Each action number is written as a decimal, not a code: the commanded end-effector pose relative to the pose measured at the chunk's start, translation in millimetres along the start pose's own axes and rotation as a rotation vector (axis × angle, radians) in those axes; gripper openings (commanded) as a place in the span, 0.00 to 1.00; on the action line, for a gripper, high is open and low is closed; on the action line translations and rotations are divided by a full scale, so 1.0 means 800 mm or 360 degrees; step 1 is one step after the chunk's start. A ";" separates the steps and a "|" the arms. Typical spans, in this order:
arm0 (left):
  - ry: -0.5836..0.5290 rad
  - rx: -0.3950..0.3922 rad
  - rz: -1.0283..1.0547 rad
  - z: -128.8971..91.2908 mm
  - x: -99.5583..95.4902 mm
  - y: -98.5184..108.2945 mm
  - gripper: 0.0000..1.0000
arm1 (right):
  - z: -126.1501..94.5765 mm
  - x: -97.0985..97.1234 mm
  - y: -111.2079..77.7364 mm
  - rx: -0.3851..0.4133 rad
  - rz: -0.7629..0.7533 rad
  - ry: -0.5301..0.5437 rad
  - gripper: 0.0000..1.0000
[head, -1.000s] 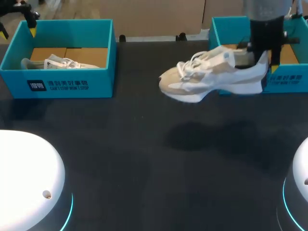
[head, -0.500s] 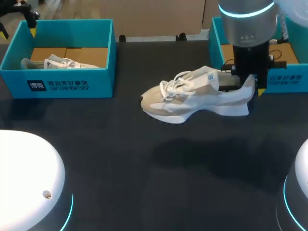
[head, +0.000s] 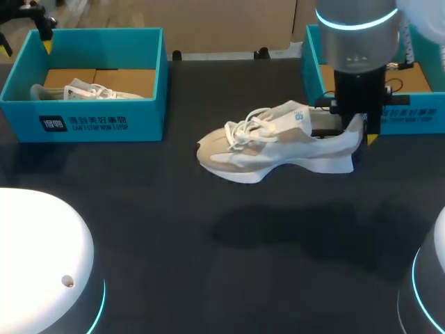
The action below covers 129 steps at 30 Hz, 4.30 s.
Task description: Take the shoe out of the shoebox, open the shoe tongue, remove and reinsert the insole, then place the shoe into the shoebox
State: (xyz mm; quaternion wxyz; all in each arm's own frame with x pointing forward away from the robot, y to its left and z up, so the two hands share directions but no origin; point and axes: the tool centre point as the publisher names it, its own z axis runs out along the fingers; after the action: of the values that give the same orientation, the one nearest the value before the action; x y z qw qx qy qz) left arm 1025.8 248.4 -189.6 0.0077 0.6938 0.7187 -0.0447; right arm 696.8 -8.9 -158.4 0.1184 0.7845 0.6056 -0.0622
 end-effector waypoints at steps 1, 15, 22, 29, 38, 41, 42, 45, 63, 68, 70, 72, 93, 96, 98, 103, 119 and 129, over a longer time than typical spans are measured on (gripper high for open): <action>0.0005 0.0001 0.0001 -0.001 0.000 0.000 1.00 | 0.000 -0.002 0.000 0.0000 -0.0002 0.0007 0.00; 0.0005 0.0001 0.0001 -0.001 0.000 0.000 1.00 | 0.000 -0.002 0.000 0.0000 -0.0002 0.0007 0.00; 0.0005 0.0001 0.0001 -0.001 0.000 0.000 1.00 | 0.010 0.002 0.005 -0.0008 0.0005 0.0002 0.00; 0.0005 0.0001 0.0001 -0.001 0.000 0.000 1.00 | 0.045 0.018 0.014 -0.0050 0.0025 -0.0026 0.00; 0.0005 0.0001 0.0001 -0.001 0.000 0.000 1.00 | 0.108 0.043 0.017 -0.0056 0.0008 -0.0067 0.00; 0.0005 0.0001 0.0001 -0.001 0.000 0.000 1.00 | 0.131 0.056 0.018 -0.0061 0.0000 -0.0058 0.00; 0.0005 0.0001 0.0001 -0.001 0.000 0.000 1.00 | 0.137 0.059 0.017 -0.0056 -0.0003 -0.0052 0.00; 0.0005 0.0001 0.0001 -0.001 0.000 0.000 1.00 | 0.156 0.067 0.014 -0.0022 -0.0002 -0.0030 0.00; 0.0005 0.0001 0.0001 -0.001 0.000 0.000 1.00 | 0.236 0.092 0.008 -0.0007 0.0027 0.0004 0.00; 0.0005 0.0001 0.0001 -0.001 0.000 0.000 1.00 | 0.243 0.106 0.006 -0.0005 -0.0012 0.0014 0.00; 0.0005 0.0001 0.0001 -0.001 0.000 0.000 1.00 | 0.249 0.109 0.006 0.0007 -0.0001 0.0028 0.00; 0.0005 0.0001 0.0001 -0.001 0.000 0.000 1.00 | 0.255 0.112 0.005 0.0013 -0.0001 0.0029 0.00; 0.0005 0.0001 0.0001 -0.001 0.000 0.000 1.00 | 0.267 0.128 0.010 0.0005 -0.0057 0.0041 0.47; 0.0005 0.0001 0.0001 -0.001 0.000 0.000 1.00 | 0.262 0.127 0.009 0.0000 -0.0064 0.0040 0.65; 0.0005 0.0001 0.0001 -0.001 0.000 0.000 1.00 | 0.253 0.126 0.007 0.0006 -0.0082 0.0046 0.87; 0.0005 0.0001 0.0001 -0.001 0.000 0.000 1.00 | 0.218 0.125 0.002 -0.0029 -0.0164 0.0097 1.00; 0.0005 0.0001 0.0001 -0.001 0.000 0.000 1.00 | 0.097 0.113 -0.003 -0.0180 -0.0604 0.0194 1.00; 0.0005 0.0001 0.0001 -0.001 0.000 0.000 1.00 | 0.041 0.094 -0.007 -0.0375 -0.1196 0.0370 1.00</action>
State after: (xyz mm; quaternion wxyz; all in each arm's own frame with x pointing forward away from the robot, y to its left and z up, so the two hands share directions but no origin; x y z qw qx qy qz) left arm 1025.8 248.4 -189.6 0.0078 0.6938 0.7187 -0.0448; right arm 723.4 65.2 -224.4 0.1068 0.5580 0.8228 0.0144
